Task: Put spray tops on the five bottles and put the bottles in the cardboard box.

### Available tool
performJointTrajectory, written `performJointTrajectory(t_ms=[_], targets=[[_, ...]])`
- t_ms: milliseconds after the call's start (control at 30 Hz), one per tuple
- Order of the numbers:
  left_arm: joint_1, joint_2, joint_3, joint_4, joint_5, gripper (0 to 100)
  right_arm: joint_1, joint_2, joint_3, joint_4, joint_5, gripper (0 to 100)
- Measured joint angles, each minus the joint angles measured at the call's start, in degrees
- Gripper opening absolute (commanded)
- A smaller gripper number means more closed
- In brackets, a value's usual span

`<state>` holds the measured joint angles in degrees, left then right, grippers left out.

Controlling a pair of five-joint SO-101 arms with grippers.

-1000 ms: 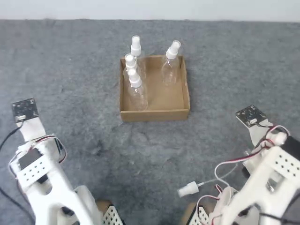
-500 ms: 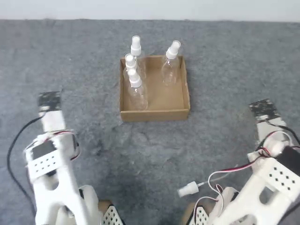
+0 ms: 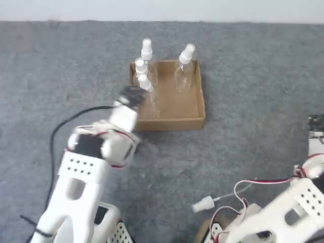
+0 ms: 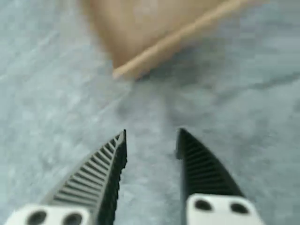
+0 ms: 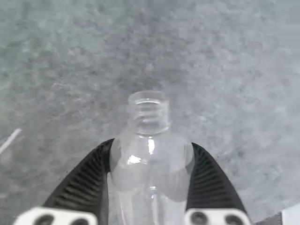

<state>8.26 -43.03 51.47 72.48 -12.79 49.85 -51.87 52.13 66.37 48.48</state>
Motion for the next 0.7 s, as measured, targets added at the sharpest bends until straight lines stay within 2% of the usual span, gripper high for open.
performJointTrajectory(t_ms=[100,300,533,700], targets=[[7.3,0.0,-0.4,1.1,0.9,31,1.8,0.0,0.0,-3.5,0.0,6.9],[18.2,0.0,-0.4,1.2,4.8,32,3.1,0.0,0.0,-8.1,0.0,6.9],[27.8,0.0,-0.4,1.5,7.8,32,4.4,0.1,-4.9,-8.5,0.0,6.9],[30.4,0.0,-0.4,1.5,7.9,32,4.4,0.2,-10.7,-7.7,-0.4,6.9]])
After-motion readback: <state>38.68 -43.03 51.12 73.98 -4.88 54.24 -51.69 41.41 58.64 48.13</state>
